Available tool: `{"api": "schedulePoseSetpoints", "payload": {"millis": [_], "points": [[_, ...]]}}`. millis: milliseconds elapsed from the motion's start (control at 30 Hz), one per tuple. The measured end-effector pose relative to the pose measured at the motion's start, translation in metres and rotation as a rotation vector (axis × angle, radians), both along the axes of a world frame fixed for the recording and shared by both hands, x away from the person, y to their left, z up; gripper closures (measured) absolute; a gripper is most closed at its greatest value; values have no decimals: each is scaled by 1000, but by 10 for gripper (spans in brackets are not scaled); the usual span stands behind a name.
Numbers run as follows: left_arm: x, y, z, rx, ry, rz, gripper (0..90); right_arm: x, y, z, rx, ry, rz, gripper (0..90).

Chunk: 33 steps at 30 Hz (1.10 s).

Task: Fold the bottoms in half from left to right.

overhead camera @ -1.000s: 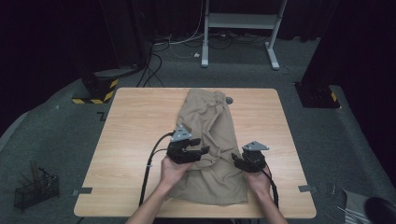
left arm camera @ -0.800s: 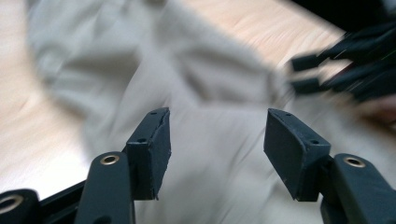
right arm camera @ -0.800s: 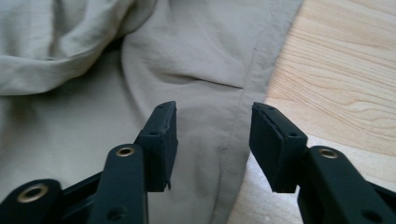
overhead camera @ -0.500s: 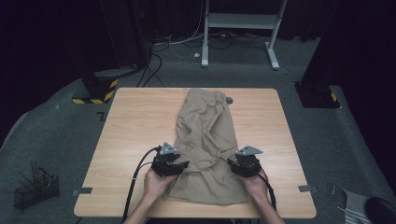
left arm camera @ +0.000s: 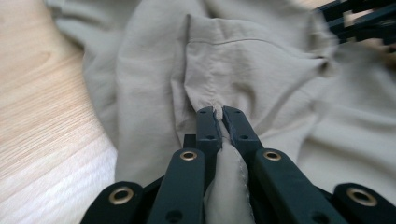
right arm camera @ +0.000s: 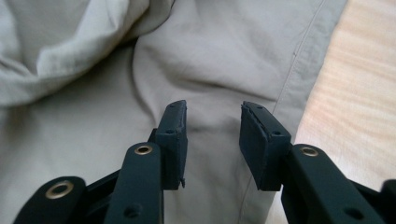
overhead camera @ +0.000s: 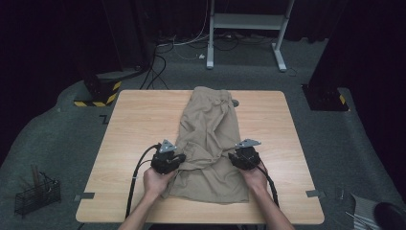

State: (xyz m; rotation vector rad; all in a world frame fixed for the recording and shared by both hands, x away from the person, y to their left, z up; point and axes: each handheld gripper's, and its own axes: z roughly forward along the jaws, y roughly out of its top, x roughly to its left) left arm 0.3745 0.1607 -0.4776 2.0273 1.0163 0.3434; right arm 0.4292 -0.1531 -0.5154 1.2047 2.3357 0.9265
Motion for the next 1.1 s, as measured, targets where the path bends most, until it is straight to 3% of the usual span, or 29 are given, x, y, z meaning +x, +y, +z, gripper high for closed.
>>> {"api": "schedulePoseSetpoints", "payload": {"millis": [67,133,200,300,367,433,500,600,700,867,1000,1100], "points": [[-10,-2,7,-17,-25,-34,859,-6,-4,5,9,-2,0,605],[-16,-7,9,-45,-23,-73,861,-13,-8,14,55,-27,-7,602],[-18,-18,6,-37,-21,-109,861,-20,-8,25,99,-55,3,596],[-12,-36,-5,14,-15,-146,862,-25,3,33,119,-49,49,592],[-7,-45,-15,18,10,-157,863,-25,12,33,99,-40,63,583],[-5,-50,-21,20,16,-168,864,-21,19,30,77,-32,44,554],[-7,-51,-23,2,17,-173,864,-12,20,25,87,-4,15,517],[-9,-50,-22,26,12,-175,863,-2,21,17,100,34,-15,498],[-9,-46,-21,23,9,-168,863,-2,28,13,84,38,4,577],[-9,-49,-21,12,24,-156,857,1,34,6,57,69,42,874],[-15,-48,-10,16,-20,-161,838,-3,28,17,82,23,69,899],[-17,-45,-5,-5,-13,-169,794,-4,22,23,82,-9,68,899]]}}
